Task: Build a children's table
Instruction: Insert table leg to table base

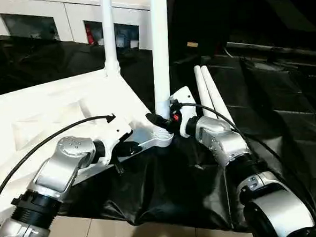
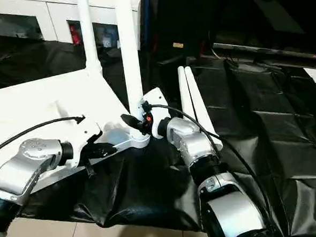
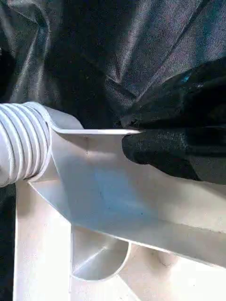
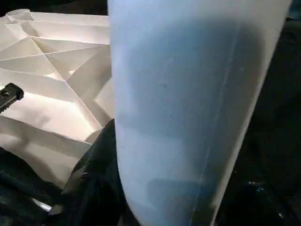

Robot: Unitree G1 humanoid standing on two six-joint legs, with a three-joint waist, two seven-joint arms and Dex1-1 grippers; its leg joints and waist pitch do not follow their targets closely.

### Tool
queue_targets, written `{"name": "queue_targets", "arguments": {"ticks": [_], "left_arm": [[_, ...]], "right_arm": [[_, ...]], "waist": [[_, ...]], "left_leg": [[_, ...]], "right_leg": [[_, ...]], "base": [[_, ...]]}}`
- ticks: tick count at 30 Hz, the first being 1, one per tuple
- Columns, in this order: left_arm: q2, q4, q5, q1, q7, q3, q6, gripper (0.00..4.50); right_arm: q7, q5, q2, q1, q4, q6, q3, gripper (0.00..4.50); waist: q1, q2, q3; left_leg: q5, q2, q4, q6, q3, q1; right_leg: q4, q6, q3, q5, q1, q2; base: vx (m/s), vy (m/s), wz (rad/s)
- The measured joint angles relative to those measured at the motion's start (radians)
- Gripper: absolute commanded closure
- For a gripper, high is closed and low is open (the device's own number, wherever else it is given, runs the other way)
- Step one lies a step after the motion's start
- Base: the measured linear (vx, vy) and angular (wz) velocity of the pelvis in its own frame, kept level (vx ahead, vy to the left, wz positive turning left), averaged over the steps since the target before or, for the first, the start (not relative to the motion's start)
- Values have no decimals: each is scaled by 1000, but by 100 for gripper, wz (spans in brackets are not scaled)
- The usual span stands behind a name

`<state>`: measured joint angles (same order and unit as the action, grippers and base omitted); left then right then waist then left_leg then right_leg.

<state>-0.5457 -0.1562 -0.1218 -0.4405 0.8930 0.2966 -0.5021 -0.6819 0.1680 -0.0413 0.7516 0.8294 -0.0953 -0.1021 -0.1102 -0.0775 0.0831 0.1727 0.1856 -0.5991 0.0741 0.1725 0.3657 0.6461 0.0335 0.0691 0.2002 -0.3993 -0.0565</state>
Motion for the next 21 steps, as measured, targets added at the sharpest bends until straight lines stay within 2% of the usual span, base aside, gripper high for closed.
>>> {"name": "queue_targets", "arguments": {"ticks": [5,9,17,21], "left_arm": [[0,0,4,2,6,-3,2,450],[3,6,8,6,8,-5,6,450],[12,7,8,17,9,-6,10,450],[14,5,8,19,11,-6,10,450]], "right_arm": [[-4,18,8,0,17,9,22,257],[-15,83,26,-15,45,10,101,257],[-36,182,60,-79,59,60,200,257],[-49,196,70,-92,79,92,219,257]], "waist": [[0,0,0],[0,1,0],[-3,15,-4],[-4,21,-5]], "left_leg": [[0,0,0,0,0,0],[0,0,0,0,0,0],[0,0,0,0,0,1],[0,0,0,0,0,1]], "right_leg": [[0,0,0,0,0,0],[0,0,0,0,0,0],[-1,0,0,0,0,0],[-1,0,0,0,0,0]], "base": [[0,0,0],[0,0,0],[0,0,0],[0,0,0]]}}
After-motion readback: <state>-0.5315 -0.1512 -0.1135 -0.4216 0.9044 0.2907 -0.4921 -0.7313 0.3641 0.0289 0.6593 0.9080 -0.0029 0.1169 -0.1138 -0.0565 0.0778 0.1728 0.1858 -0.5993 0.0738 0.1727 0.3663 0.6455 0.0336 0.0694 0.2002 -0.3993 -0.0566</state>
